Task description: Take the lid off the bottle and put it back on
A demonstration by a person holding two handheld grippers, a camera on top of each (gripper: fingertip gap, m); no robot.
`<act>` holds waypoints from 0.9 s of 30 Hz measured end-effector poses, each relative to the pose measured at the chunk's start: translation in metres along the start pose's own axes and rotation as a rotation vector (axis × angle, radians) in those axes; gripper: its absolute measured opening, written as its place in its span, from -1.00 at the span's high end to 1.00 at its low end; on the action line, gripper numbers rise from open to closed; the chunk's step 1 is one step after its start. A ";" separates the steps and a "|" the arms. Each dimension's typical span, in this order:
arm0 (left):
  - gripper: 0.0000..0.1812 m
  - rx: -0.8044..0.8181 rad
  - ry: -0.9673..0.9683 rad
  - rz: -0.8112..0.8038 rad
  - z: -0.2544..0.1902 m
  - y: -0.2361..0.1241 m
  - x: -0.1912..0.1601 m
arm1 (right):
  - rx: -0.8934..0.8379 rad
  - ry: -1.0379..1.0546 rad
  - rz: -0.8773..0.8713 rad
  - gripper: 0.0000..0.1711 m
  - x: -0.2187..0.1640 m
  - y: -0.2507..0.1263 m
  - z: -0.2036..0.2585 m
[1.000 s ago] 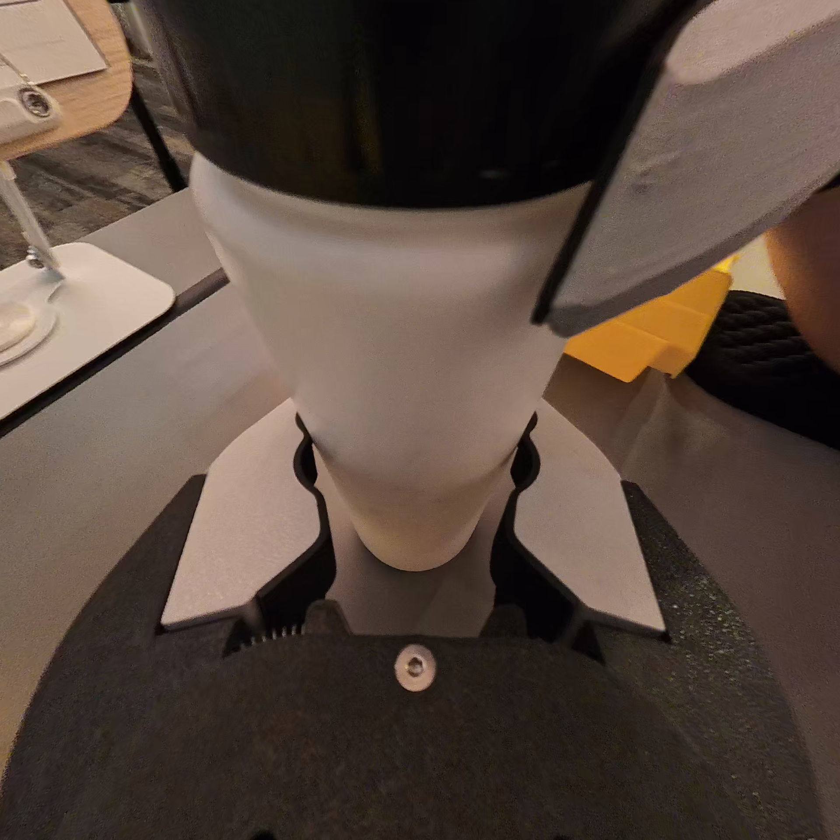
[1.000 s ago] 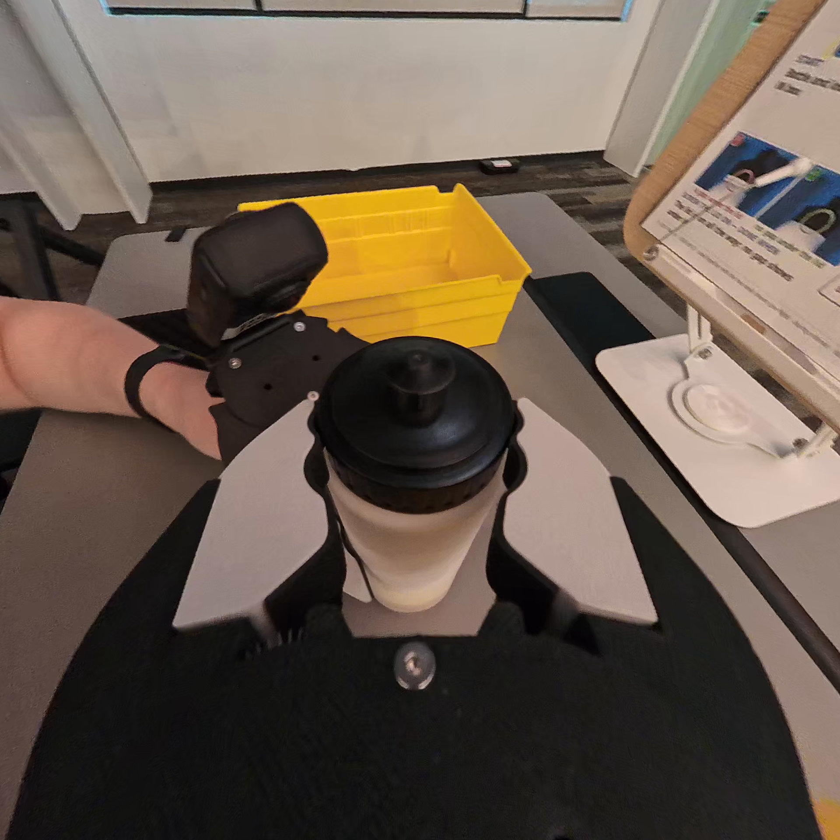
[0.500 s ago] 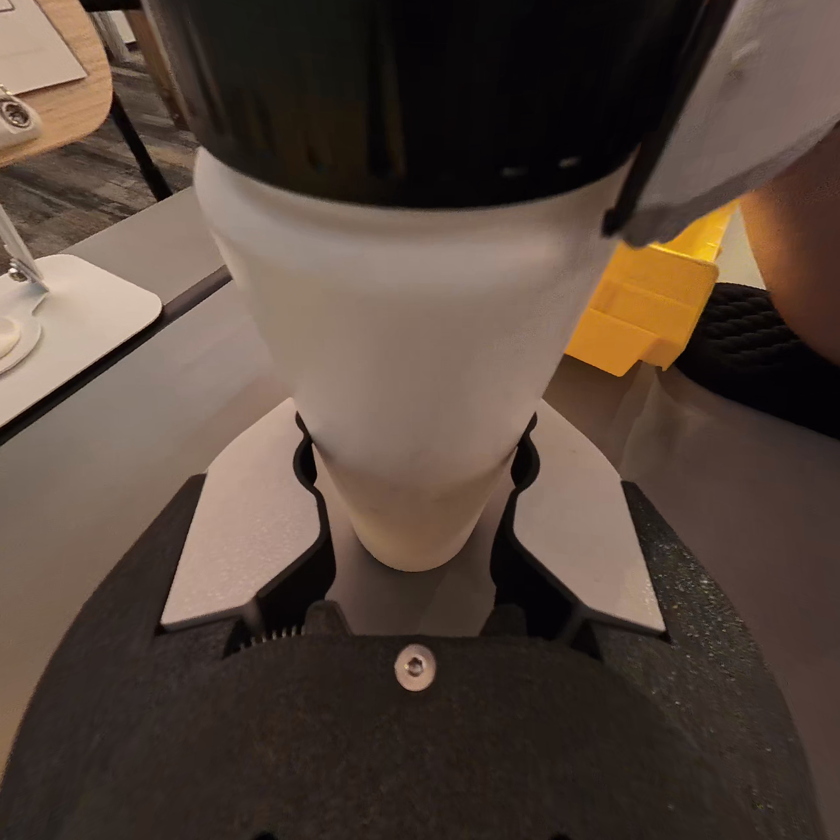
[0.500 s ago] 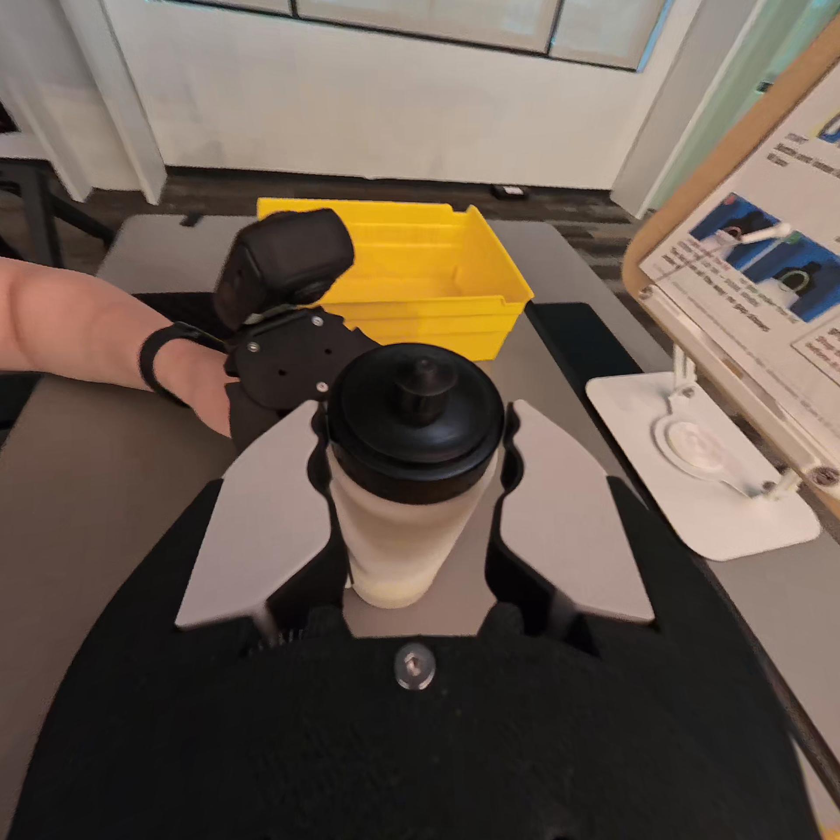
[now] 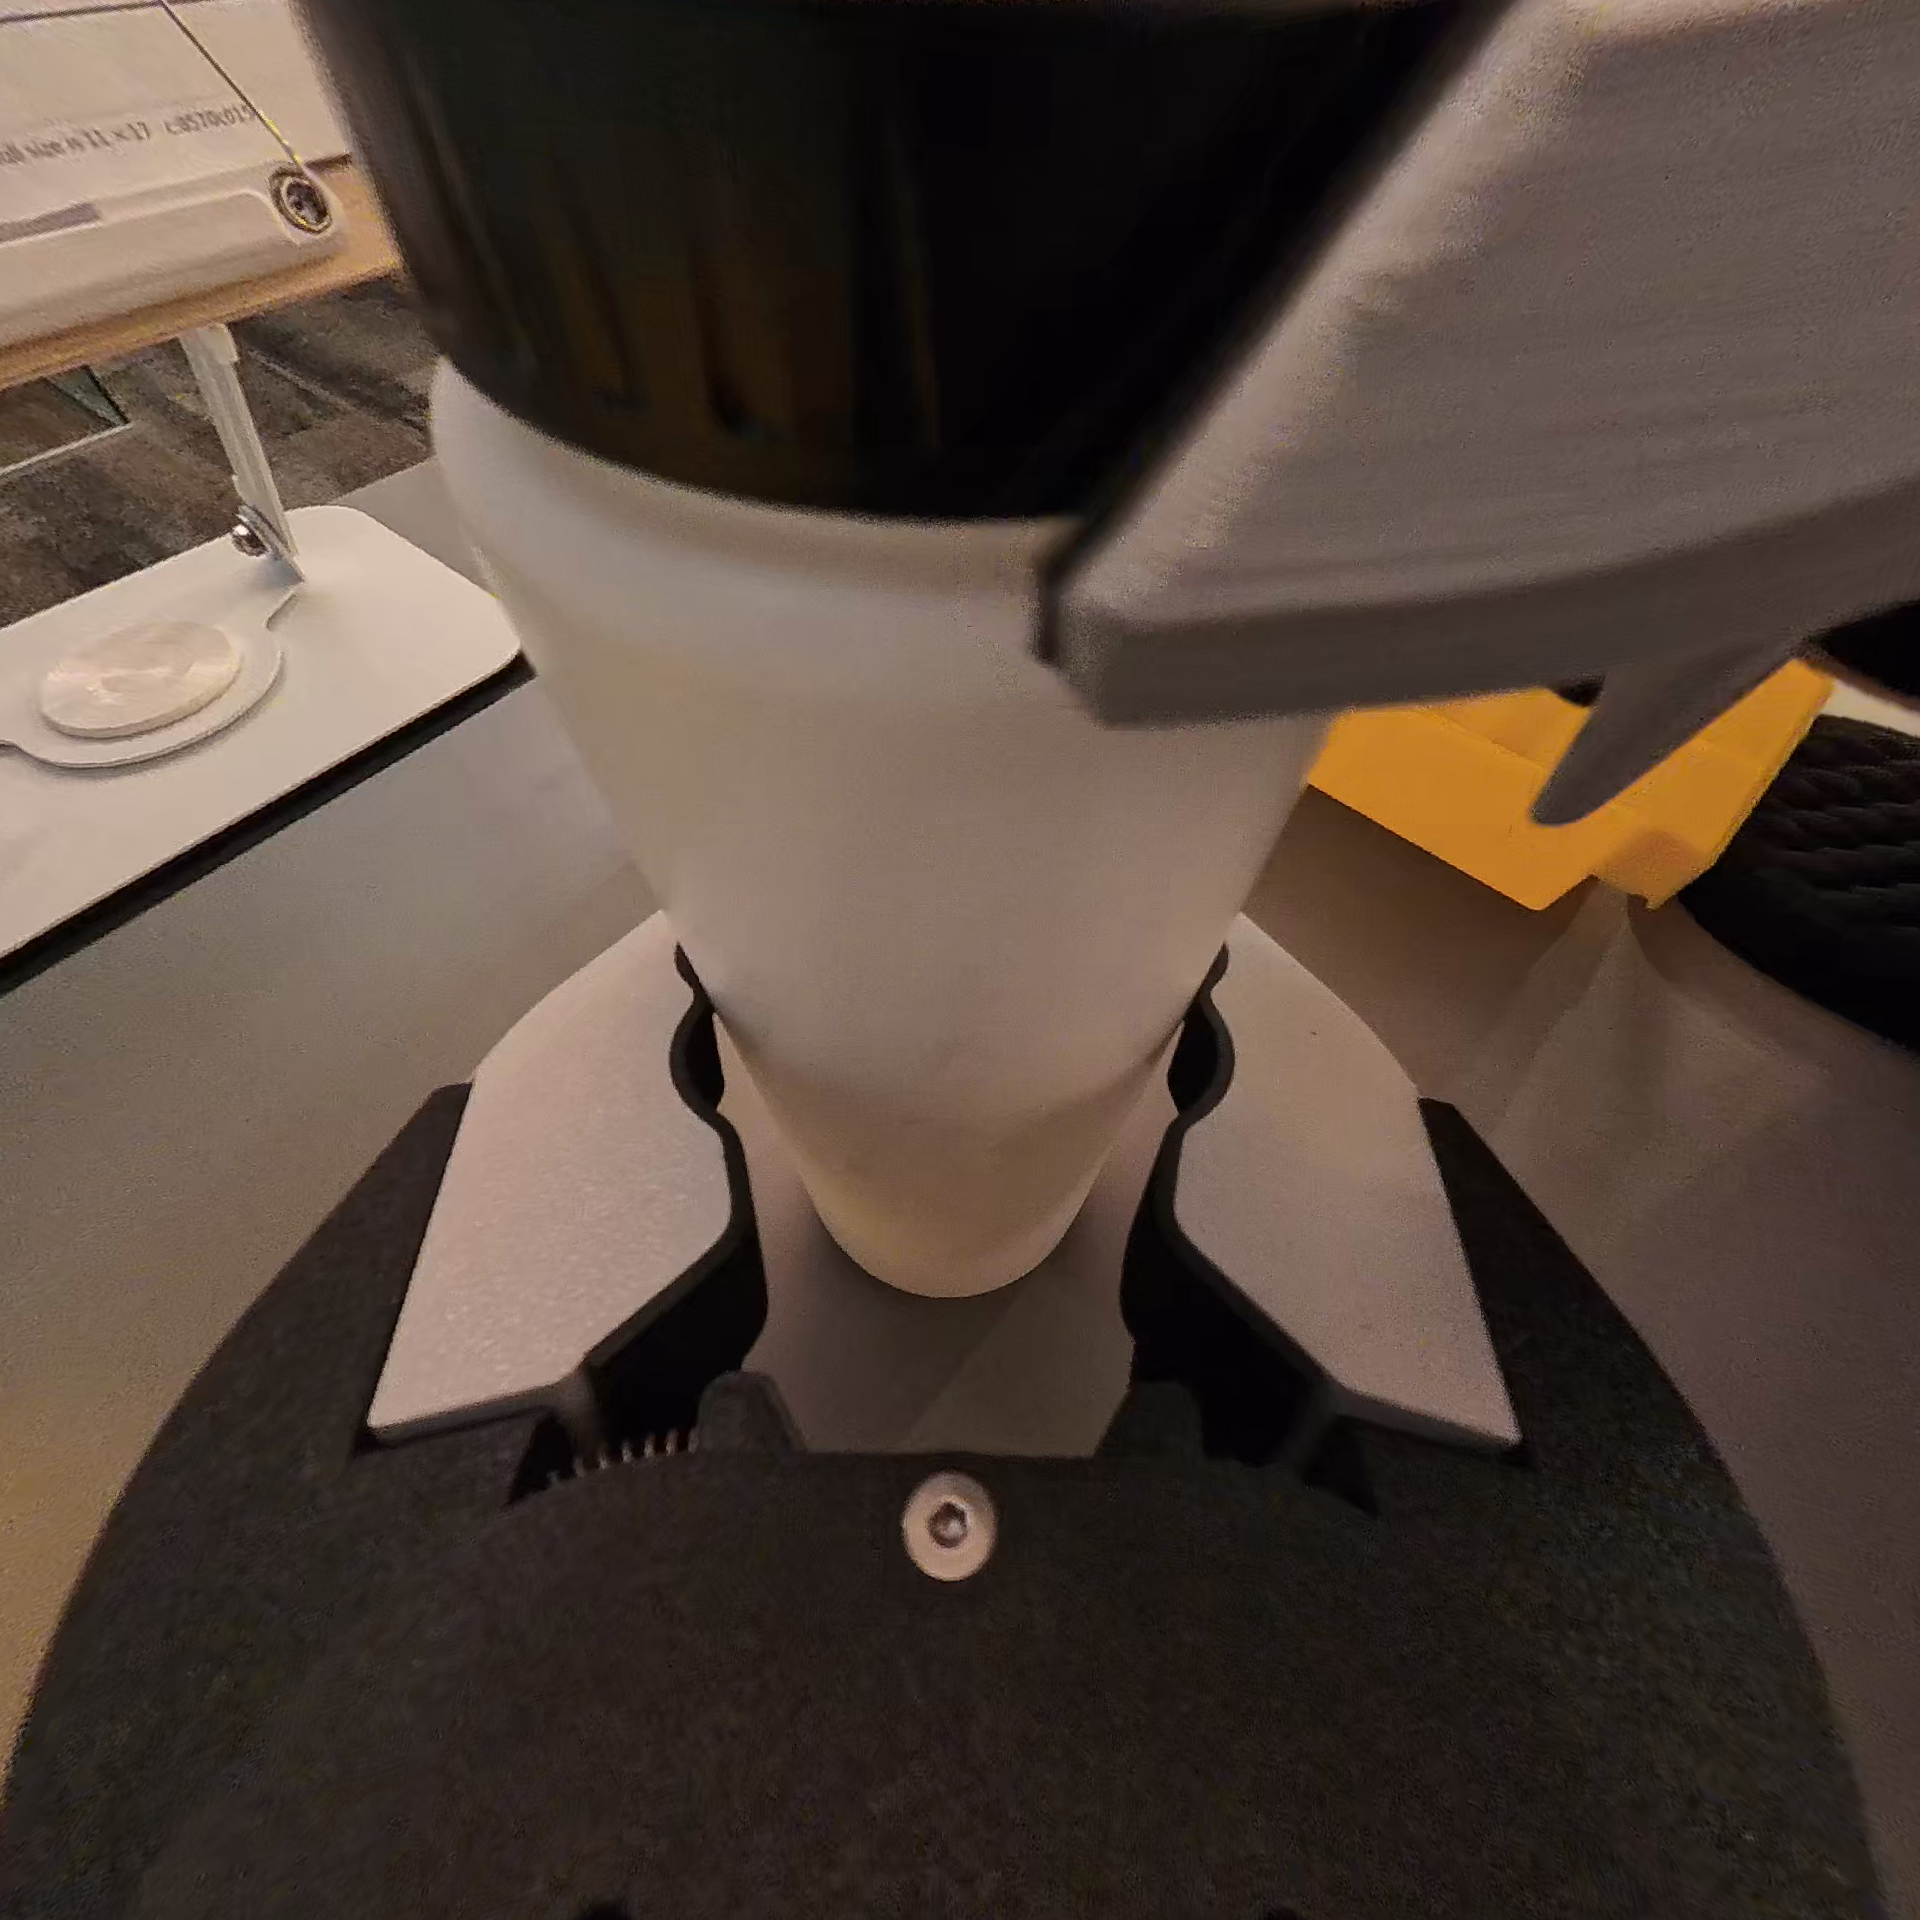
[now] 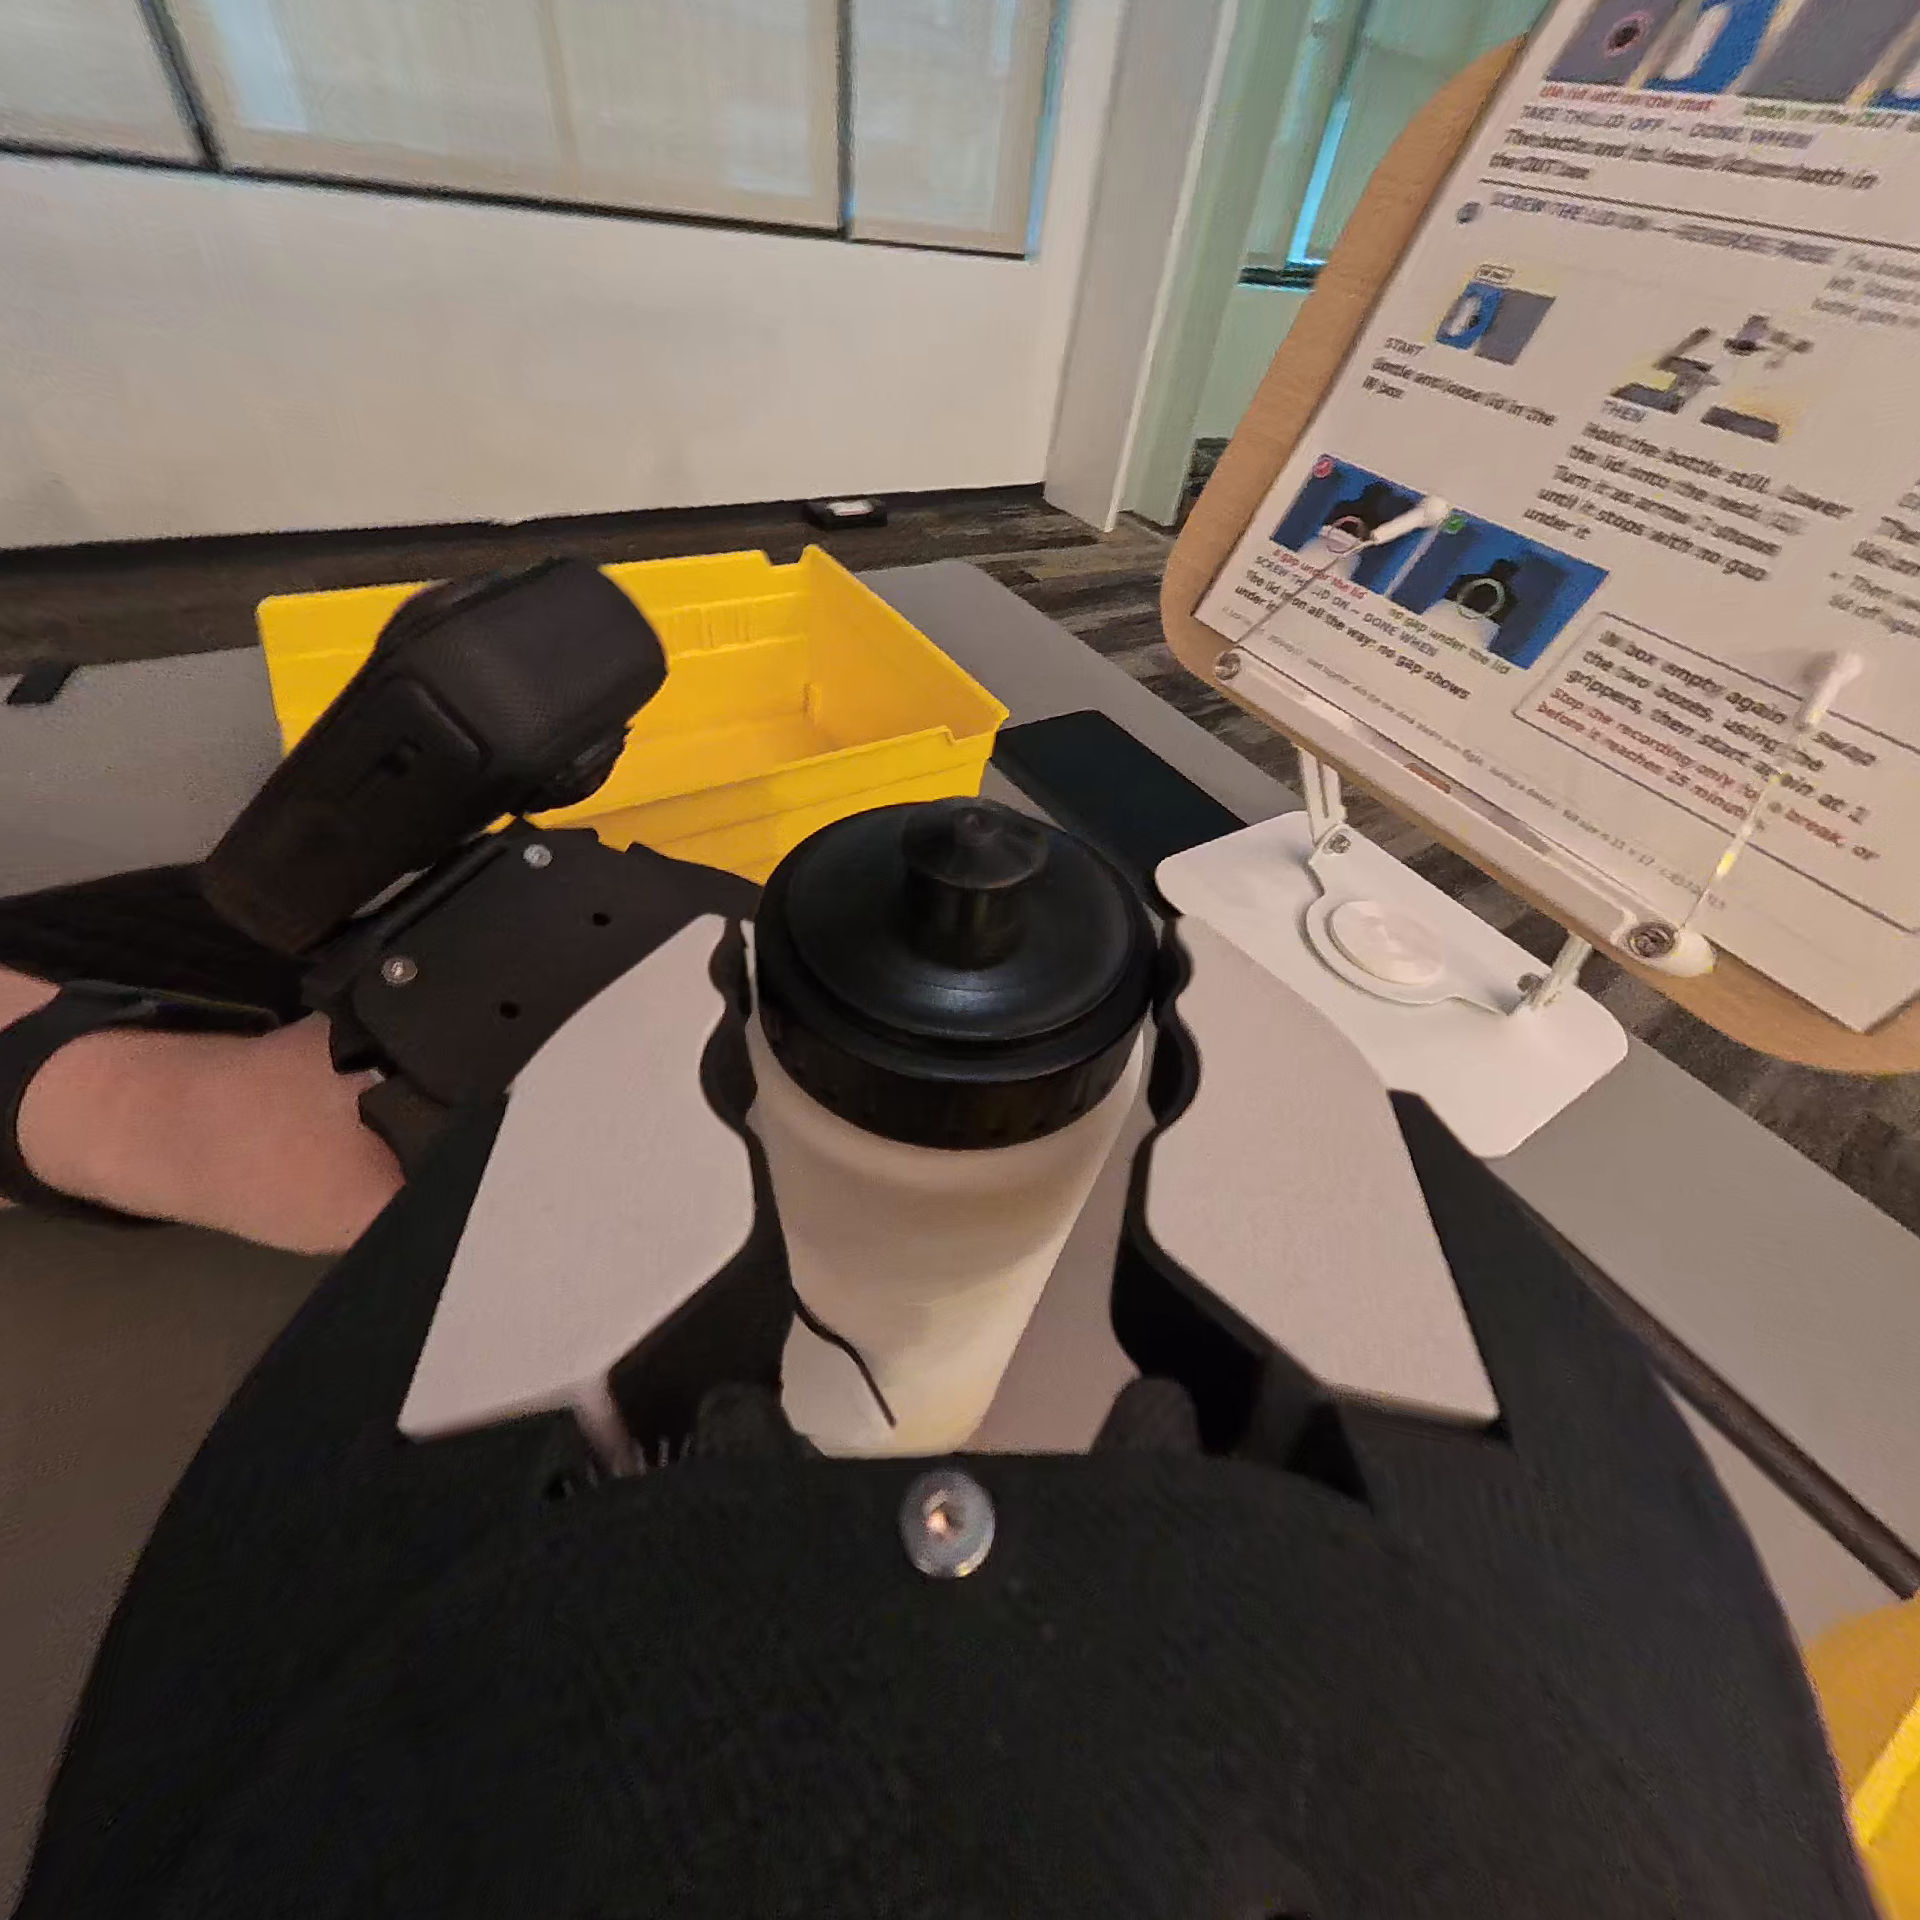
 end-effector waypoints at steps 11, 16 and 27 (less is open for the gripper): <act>0.05 -0.097 0.042 -0.011 -0.008 0.004 0.000 | 0.275 -0.126 0.004 0.14 0.001 -0.014 -0.018; 0.05 -0.027 -0.018 -0.001 -0.004 0.003 0.001 | 0.059 0.033 0.022 0.13 0.003 -0.007 -0.011; 0.05 -0.059 0.022 0.004 -0.003 0.003 0.000 | 0.238 0.024 0.003 0.08 0.011 -0.018 -0.017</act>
Point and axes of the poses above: each gripper's, where its closed fingertips meet, y out along the fingers, x out of its top, z = x × y across the jaws, the point moved 8 cm from there along -y, back along the fingers, and after that the axes turned 3 degrees about -y, right-handed, at the moved point
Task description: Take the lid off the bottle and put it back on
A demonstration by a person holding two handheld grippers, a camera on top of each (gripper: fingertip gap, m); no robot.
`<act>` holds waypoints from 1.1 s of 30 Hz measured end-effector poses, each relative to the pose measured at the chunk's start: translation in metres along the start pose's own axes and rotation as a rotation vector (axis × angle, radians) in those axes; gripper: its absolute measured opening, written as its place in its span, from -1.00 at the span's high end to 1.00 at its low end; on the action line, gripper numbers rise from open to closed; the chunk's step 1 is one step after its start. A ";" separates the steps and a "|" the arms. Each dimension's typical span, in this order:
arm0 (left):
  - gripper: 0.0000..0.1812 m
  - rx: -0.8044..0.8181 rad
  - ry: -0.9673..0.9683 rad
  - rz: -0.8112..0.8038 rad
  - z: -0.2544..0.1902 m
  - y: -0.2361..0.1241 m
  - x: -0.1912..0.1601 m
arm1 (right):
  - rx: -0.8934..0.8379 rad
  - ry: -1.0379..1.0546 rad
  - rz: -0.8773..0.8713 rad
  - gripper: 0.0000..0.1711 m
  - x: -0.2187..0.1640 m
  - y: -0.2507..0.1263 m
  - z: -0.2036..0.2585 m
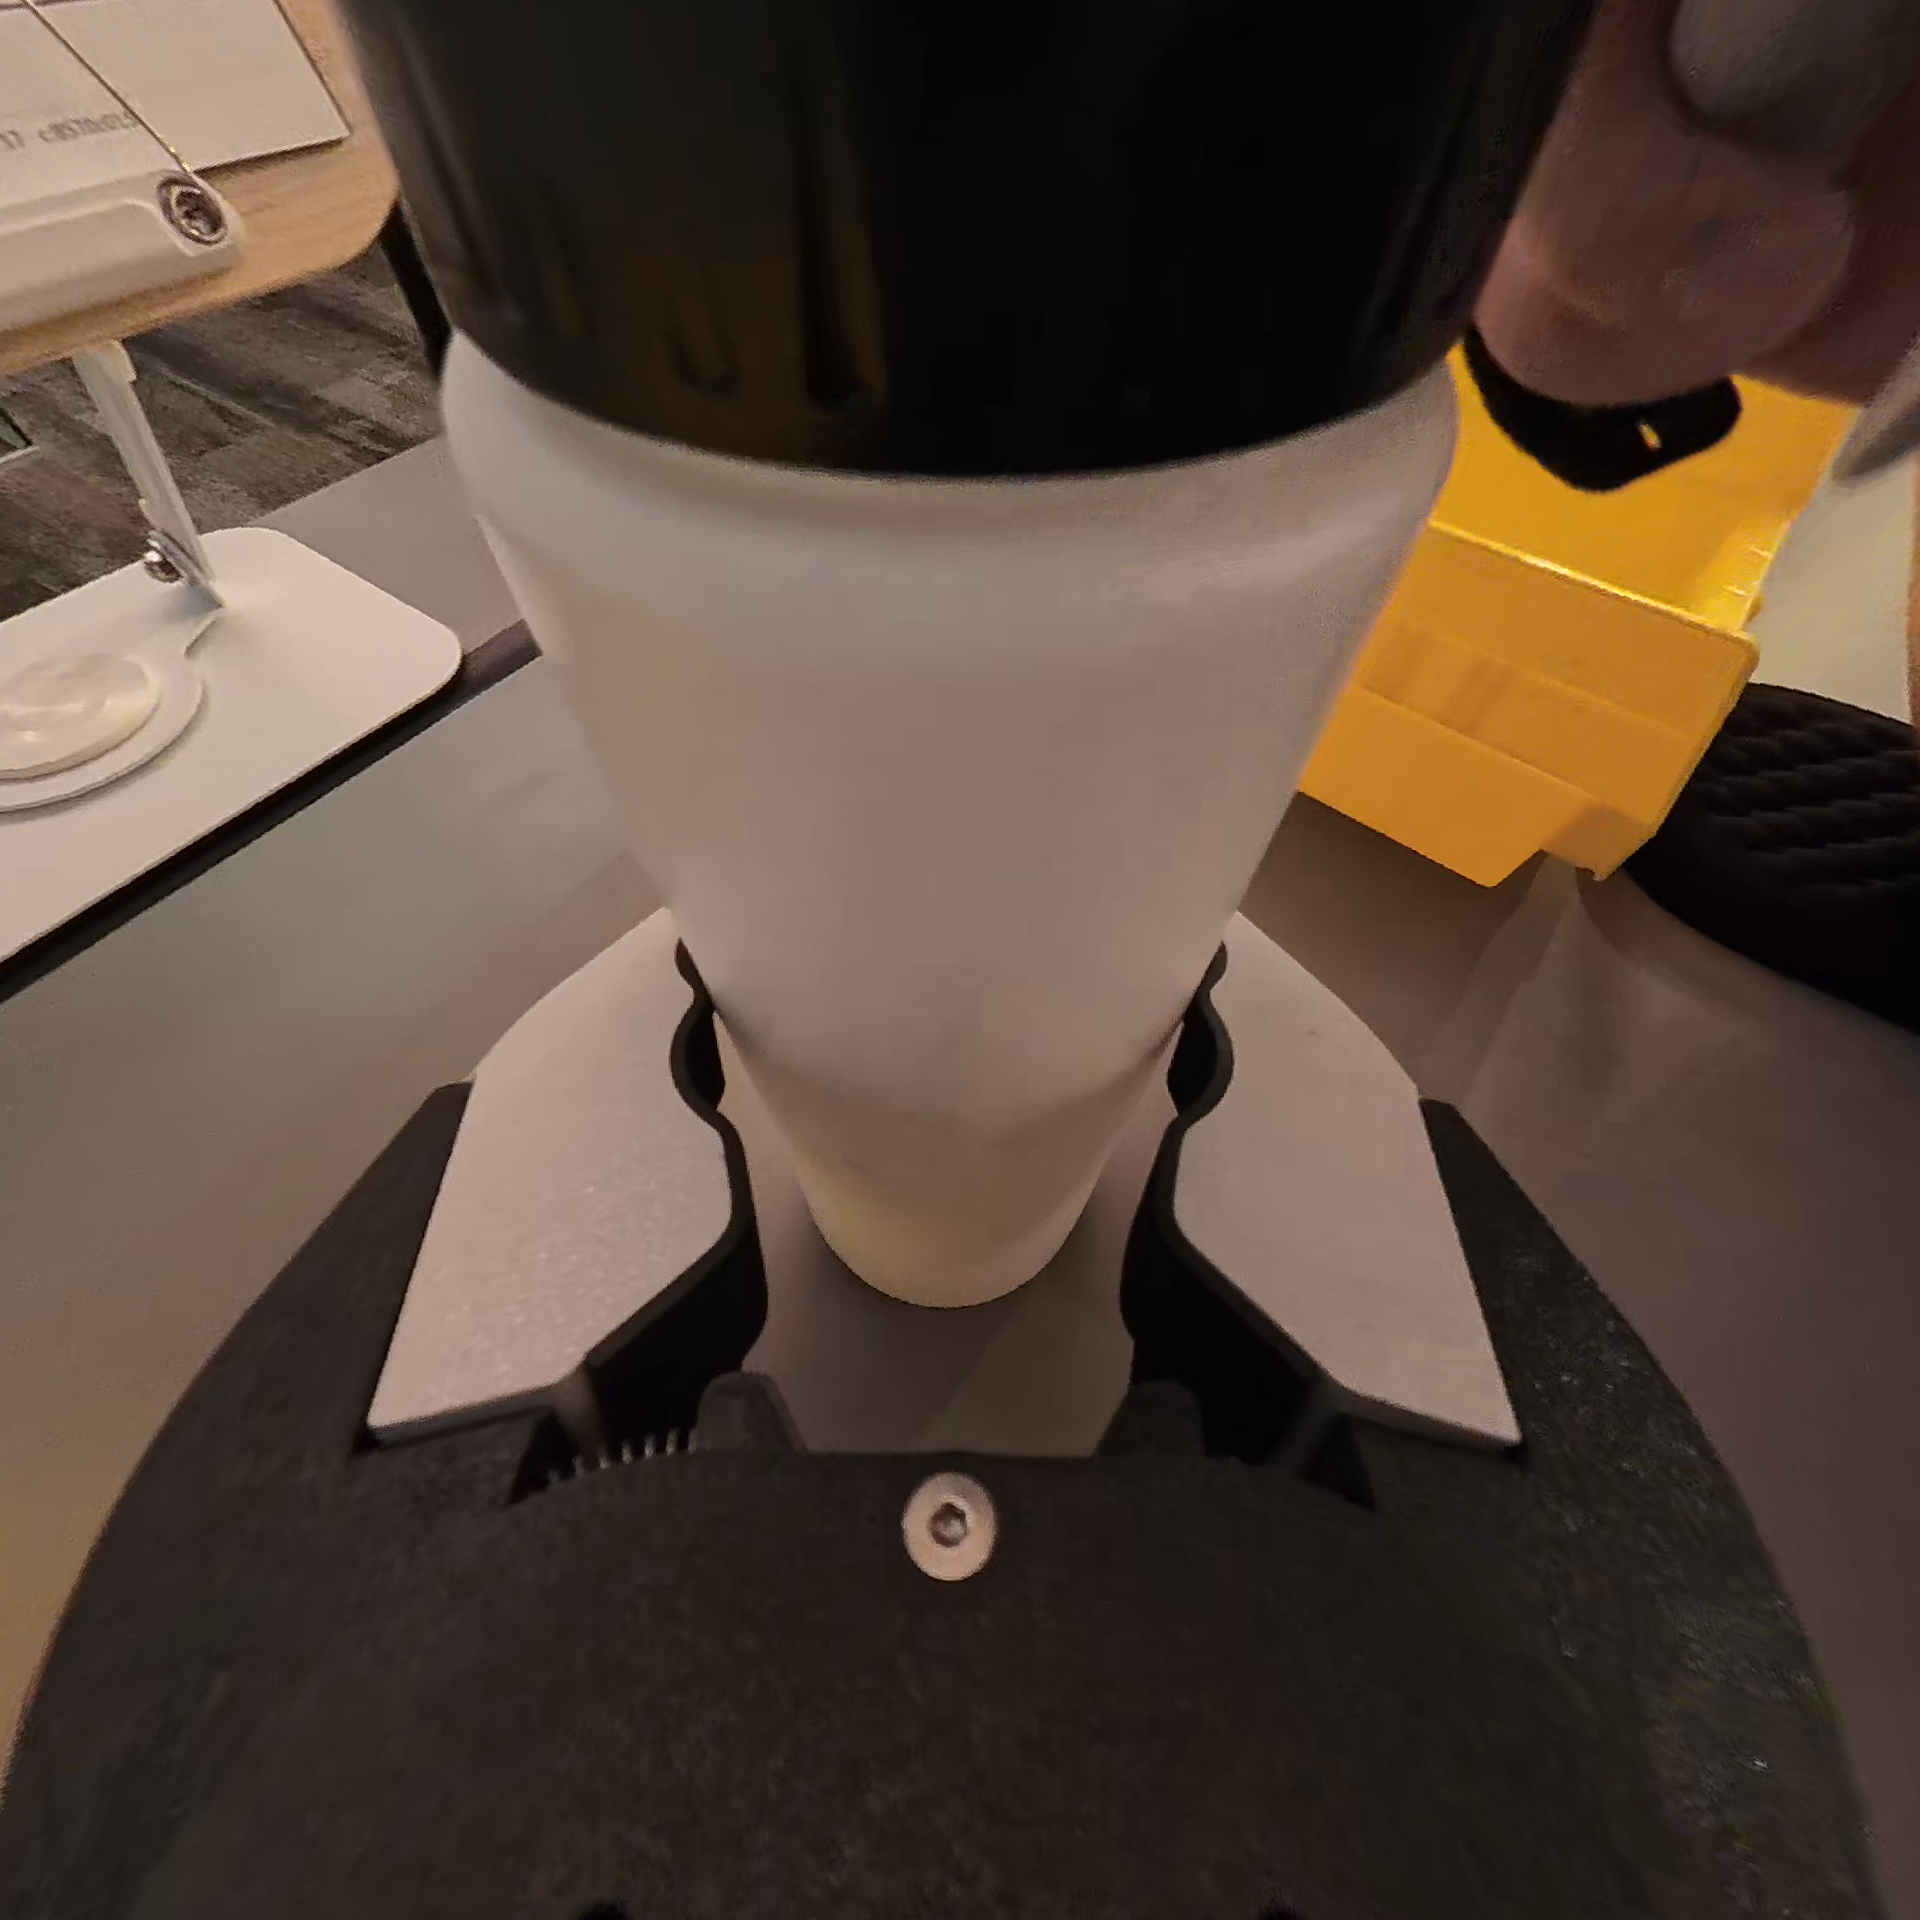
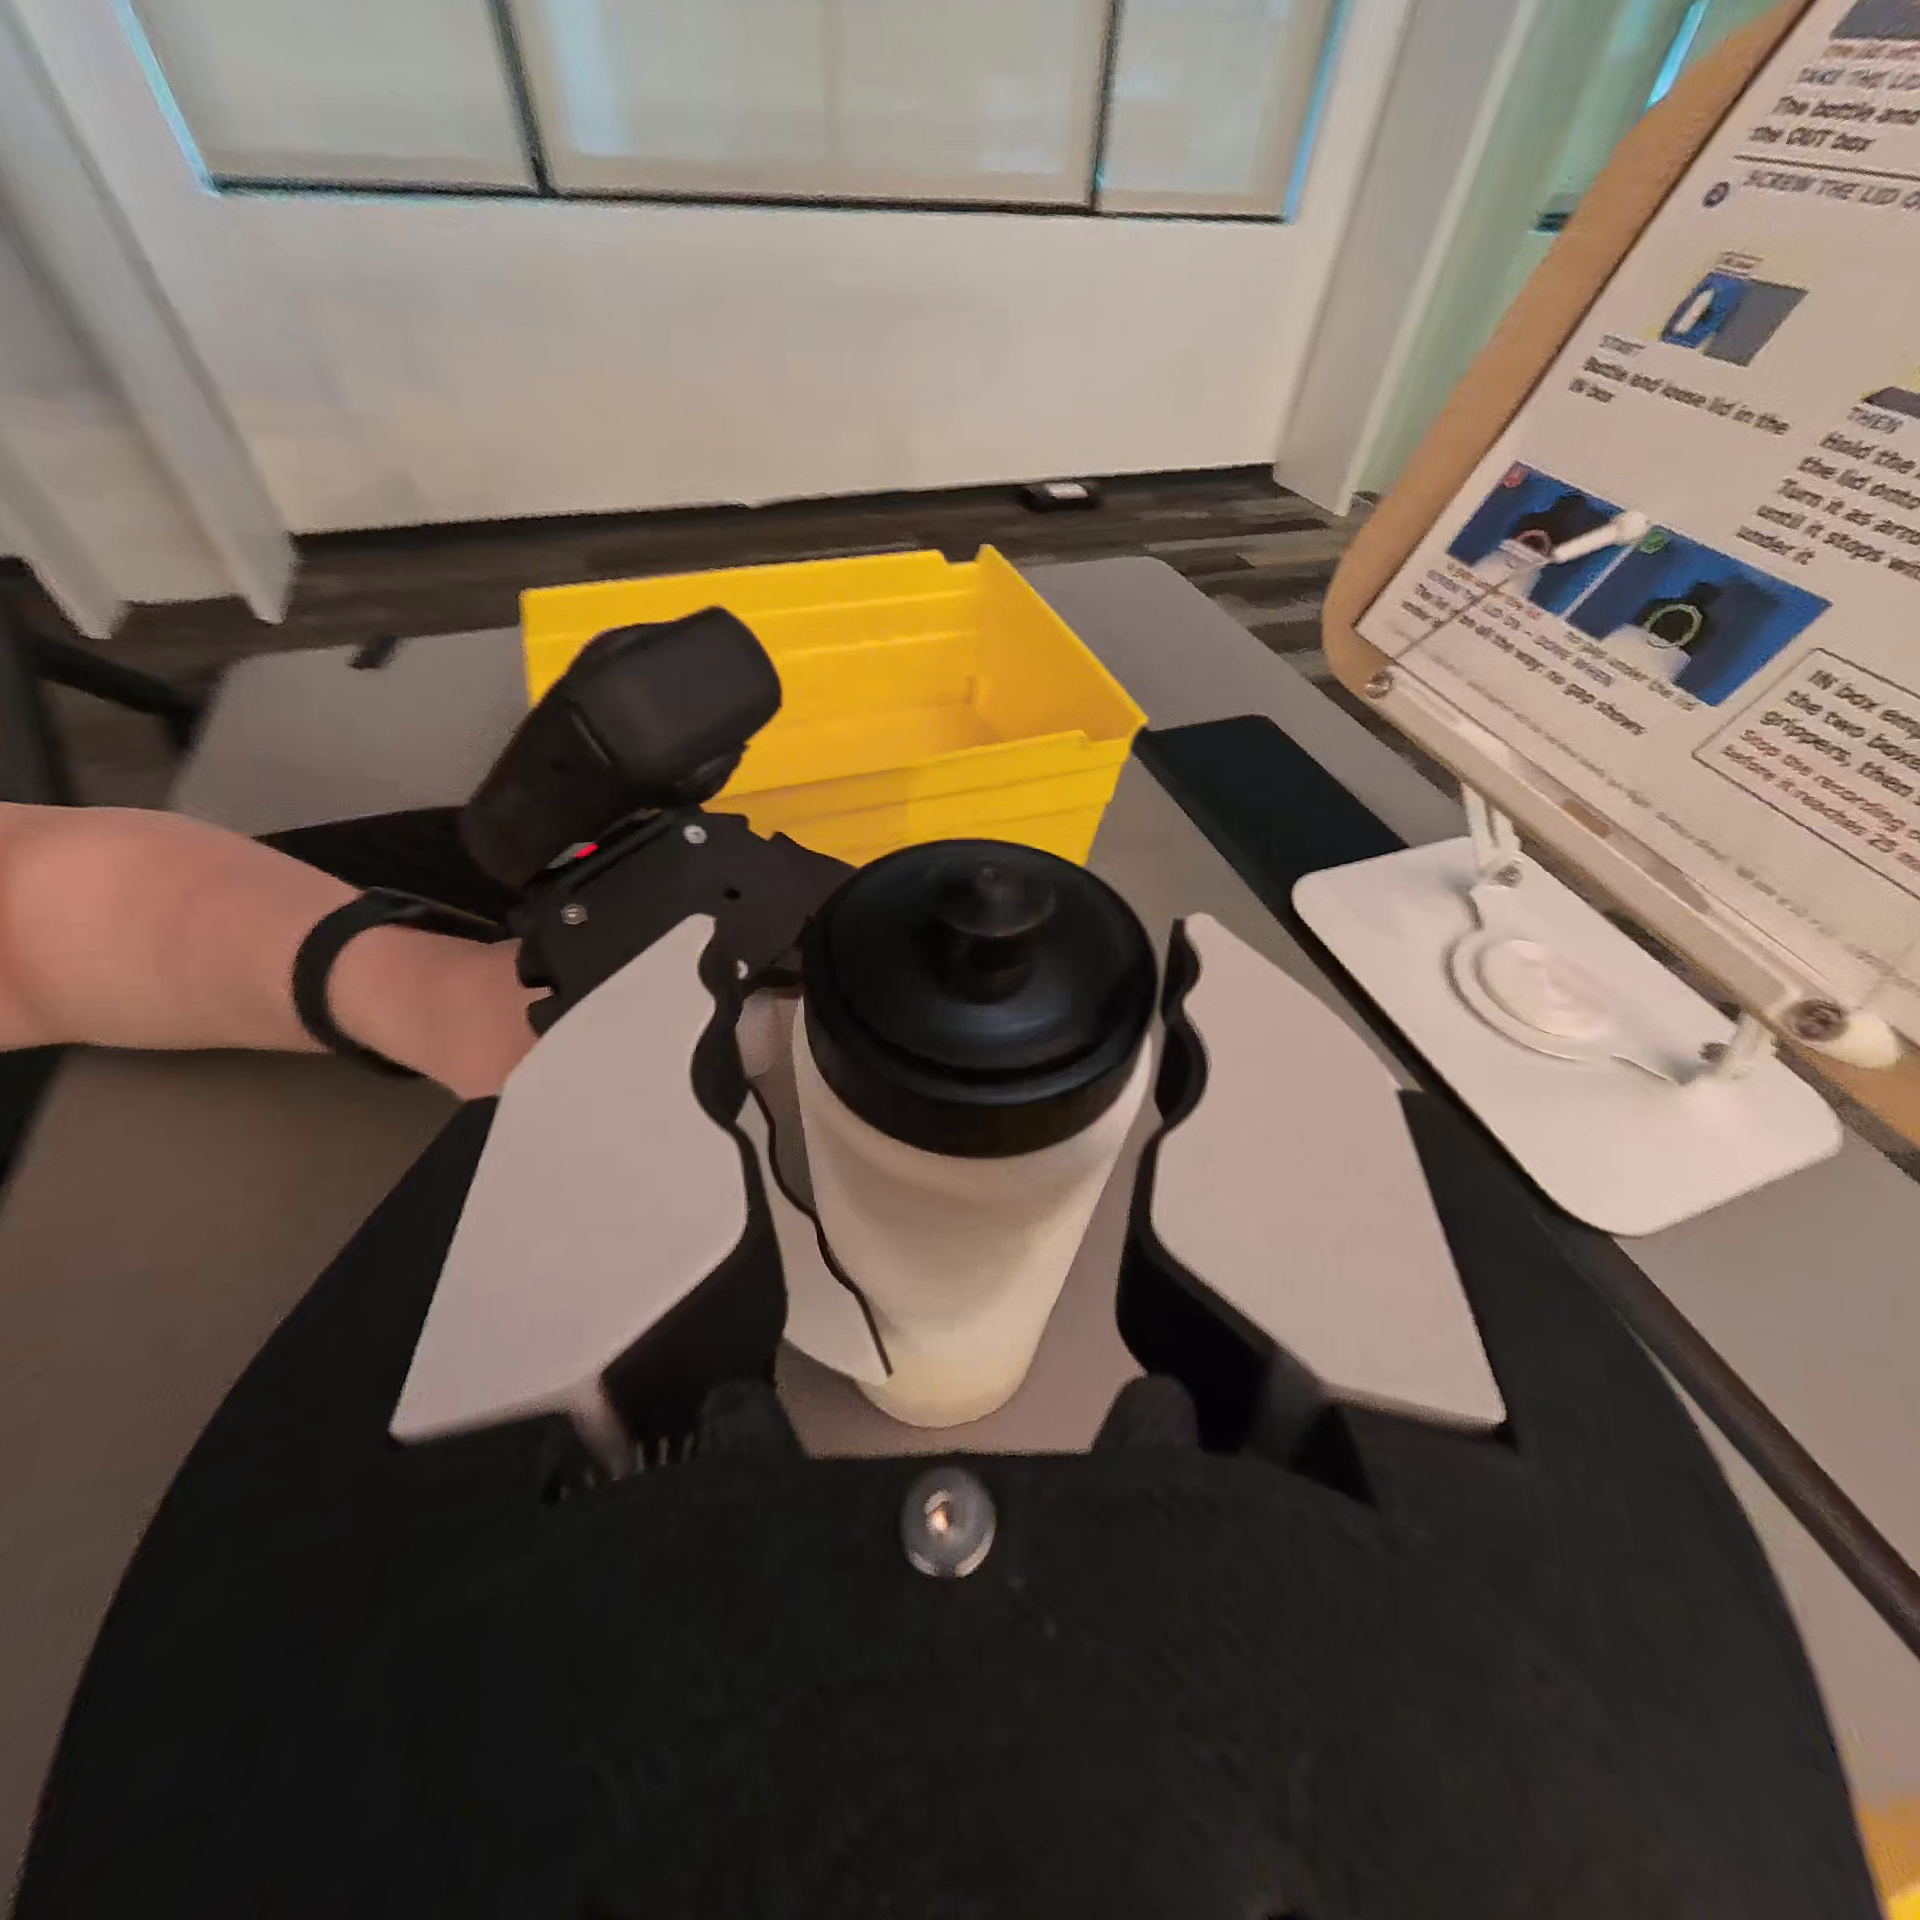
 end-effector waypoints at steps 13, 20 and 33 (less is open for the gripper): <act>0.05 -0.001 -0.009 0.000 0.001 0.000 0.000 | -0.040 0.043 0.046 0.18 -0.008 0.003 -0.003; 0.05 0.059 -0.006 0.014 0.004 -0.003 0.000 | -0.263 0.058 0.017 0.19 -0.007 0.013 0.013; 0.05 -0.100 0.067 0.002 -0.008 0.002 0.000 | 0.153 -0.011 0.014 0.15 -0.010 -0.001 -0.005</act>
Point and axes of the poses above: each gripper's, where its closed fingertips meet, y out along the fingers, x out of its top, z = x × y across the jaws, the point moved 8 cm from there along -y, back along the fingers, and after that the axes turned 3 degrees about -y, right-handed, at the moved point
